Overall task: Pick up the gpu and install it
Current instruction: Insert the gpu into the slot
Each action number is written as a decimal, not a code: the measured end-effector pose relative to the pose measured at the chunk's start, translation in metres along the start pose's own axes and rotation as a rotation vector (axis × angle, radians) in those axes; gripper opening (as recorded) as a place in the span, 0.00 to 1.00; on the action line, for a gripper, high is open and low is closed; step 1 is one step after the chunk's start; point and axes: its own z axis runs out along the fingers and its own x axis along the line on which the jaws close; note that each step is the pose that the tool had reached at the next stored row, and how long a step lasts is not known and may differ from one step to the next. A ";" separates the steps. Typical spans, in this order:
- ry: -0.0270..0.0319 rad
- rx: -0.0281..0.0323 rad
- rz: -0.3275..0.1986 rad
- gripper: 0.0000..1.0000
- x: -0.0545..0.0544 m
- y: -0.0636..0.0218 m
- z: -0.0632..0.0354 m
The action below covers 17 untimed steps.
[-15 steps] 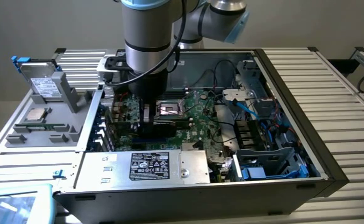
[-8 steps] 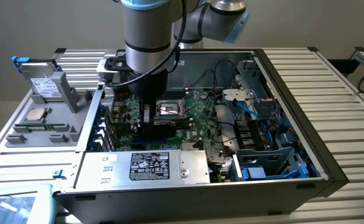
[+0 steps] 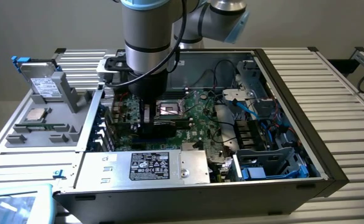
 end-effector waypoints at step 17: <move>-0.0092 0.0001 -0.001 0.28 0.002 0.0000 0.0001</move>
